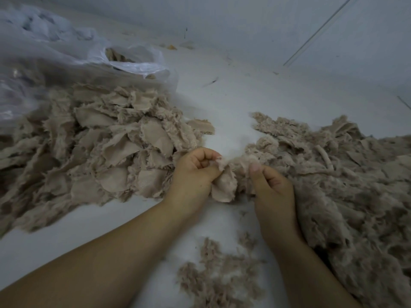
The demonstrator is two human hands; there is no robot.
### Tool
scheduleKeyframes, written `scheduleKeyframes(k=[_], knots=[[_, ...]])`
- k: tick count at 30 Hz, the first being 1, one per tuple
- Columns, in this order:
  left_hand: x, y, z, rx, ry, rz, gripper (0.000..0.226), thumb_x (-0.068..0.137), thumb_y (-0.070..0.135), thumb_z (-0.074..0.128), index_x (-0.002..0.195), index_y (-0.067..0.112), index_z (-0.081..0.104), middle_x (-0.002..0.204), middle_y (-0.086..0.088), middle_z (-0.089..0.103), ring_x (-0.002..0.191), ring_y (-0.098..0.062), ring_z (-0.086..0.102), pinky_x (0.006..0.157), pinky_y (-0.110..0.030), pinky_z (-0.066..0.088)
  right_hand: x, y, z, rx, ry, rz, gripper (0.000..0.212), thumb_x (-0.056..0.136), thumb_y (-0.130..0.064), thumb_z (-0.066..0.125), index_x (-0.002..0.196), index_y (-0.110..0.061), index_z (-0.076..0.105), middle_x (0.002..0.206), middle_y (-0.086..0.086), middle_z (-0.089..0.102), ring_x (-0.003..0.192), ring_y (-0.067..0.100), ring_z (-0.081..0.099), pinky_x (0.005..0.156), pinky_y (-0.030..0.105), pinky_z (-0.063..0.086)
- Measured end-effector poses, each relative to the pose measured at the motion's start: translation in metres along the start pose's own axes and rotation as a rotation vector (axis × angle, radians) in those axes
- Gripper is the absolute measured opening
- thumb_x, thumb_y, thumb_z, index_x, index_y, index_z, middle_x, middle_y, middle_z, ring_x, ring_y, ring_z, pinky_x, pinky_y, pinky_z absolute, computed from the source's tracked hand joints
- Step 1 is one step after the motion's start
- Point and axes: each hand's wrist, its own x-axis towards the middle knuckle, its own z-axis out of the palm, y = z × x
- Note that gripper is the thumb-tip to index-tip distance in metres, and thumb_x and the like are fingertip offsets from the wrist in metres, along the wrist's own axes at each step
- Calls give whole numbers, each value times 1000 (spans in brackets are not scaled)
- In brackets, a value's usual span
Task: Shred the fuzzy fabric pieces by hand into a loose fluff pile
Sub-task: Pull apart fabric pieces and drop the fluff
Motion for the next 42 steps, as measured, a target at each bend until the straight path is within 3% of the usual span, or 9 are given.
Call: scheduleKeyframes(k=[7,13,17,25,28,31,34,37,42], knots=[[-1,1,6,64,-16,48,20,87,-1,67,76,16,64,67,-8,62,62,-23,58,58,-29,49,-5,-4,1,-69,-135,-68,51,91,-44,62,77,5,62,73,28,57,63,38,53,56,47,45],[-1,4,3,-5,4,-5,13,76,14,68,68,24,67,72,-11,58,66,-24,53,62,-32,44,-1,3,-2,-165,-83,-29,37,90,-16,70,62,-4,49,54,-1,44,50,9,38,47,27,35],[-4,8,3,129,-128,17,6,78,14,74,77,20,71,70,3,67,62,-11,62,56,-25,50,-2,0,0,-150,-159,-40,32,91,-16,69,70,6,60,67,22,60,61,36,54,56,47,48],[4,8,-6,-30,64,110,30,86,4,68,61,21,68,54,0,56,50,-14,48,54,-26,43,-1,-1,-2,-124,-82,-17,34,92,-15,67,78,15,58,72,31,58,66,43,55,60,52,51],[4,19,-20,24,-386,57,19,72,15,72,54,18,65,47,1,52,42,-13,39,56,-28,36,-1,-4,-2,-20,17,55,41,94,-18,65,77,16,51,60,23,42,56,23,38,54,35,35],[2,26,-28,425,-941,12,32,77,30,76,51,22,59,46,-7,44,42,-23,31,50,-36,27,0,-6,-2,-23,49,67,46,93,-19,66,69,13,43,59,12,35,57,18,32,54,32,28],[1,20,-19,491,-640,-40,46,70,38,85,50,17,49,46,-4,37,42,-15,28,45,-31,21,-2,-9,-2,4,35,64,47,93,-17,67,69,15,43,57,25,34,59,21,33,56,34,30],[4,9,-10,173,-231,-66,45,61,29,84,59,17,41,47,2,33,39,-9,24,40,-17,21,-2,-10,-2,52,26,73,47,94,-18,66,73,19,45,62,32,40,64,22,37,58,36,31],[3,8,-8,224,-242,-136,27,81,-1,74,73,5,48,45,-2,40,32,-11,32,35,-15,27,-3,-9,-2,72,39,87,45,94,-21,64,83,20,50,68,39,45,59,30,39,62,39,35]])
